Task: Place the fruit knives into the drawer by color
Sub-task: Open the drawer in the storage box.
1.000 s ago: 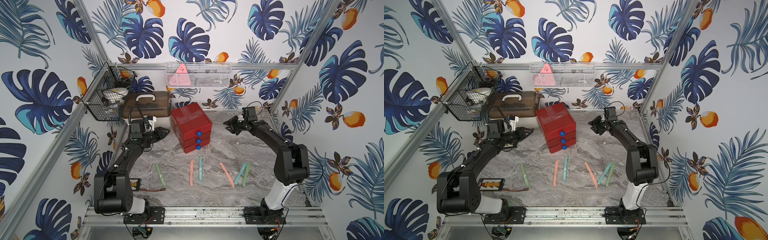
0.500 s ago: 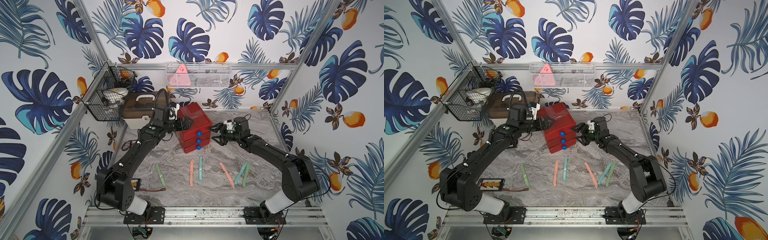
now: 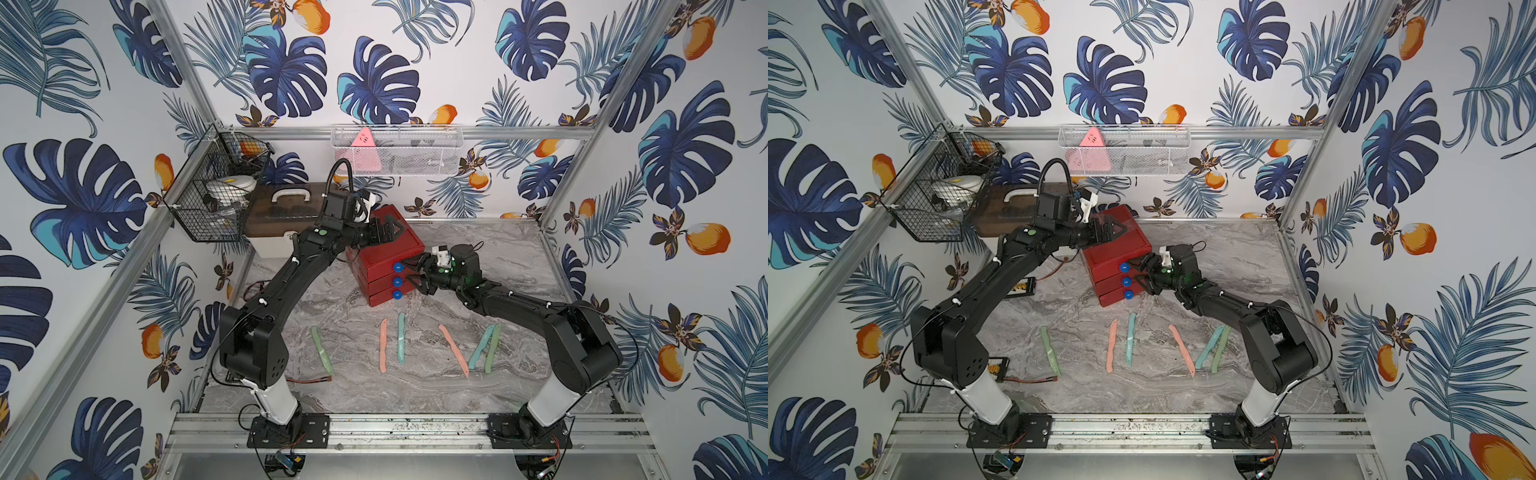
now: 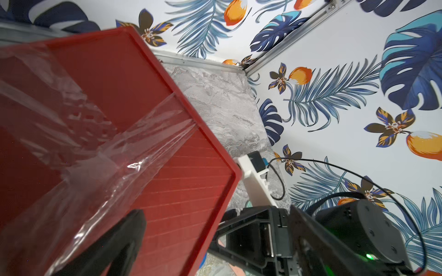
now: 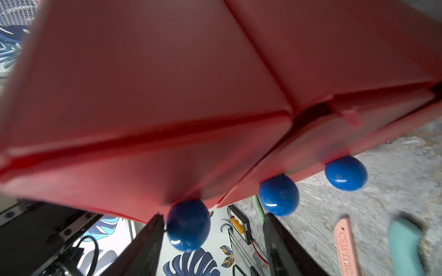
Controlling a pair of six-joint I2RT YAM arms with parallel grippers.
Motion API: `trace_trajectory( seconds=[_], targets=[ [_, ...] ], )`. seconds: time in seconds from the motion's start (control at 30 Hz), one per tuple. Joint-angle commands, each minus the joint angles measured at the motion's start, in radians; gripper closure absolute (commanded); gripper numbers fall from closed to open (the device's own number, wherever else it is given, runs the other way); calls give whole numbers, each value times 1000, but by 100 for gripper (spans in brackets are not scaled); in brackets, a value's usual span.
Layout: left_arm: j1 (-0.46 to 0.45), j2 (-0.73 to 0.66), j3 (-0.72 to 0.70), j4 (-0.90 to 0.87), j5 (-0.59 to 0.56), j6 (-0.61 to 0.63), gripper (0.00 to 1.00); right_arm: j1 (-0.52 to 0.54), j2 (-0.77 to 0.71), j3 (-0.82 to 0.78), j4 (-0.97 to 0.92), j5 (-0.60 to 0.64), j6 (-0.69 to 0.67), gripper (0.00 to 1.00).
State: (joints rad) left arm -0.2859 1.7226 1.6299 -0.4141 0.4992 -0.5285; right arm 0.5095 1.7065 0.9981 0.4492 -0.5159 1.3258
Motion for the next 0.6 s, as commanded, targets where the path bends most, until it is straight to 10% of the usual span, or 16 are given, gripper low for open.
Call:
trace_trajectory(
  seconds=[0.0, 0.37, 0.57],
  targets=[
    [16, 7, -30, 4, 43, -18, 1, 13, 15, 2, 104, 28, 22, 33],
    [67, 31, -158, 70, 94, -19, 1, 44, 48, 3, 206, 71, 32, 50],
    [71, 55, -145, 61, 104, -2, 1, 55, 76, 17, 268, 79, 48, 75]
  ],
)
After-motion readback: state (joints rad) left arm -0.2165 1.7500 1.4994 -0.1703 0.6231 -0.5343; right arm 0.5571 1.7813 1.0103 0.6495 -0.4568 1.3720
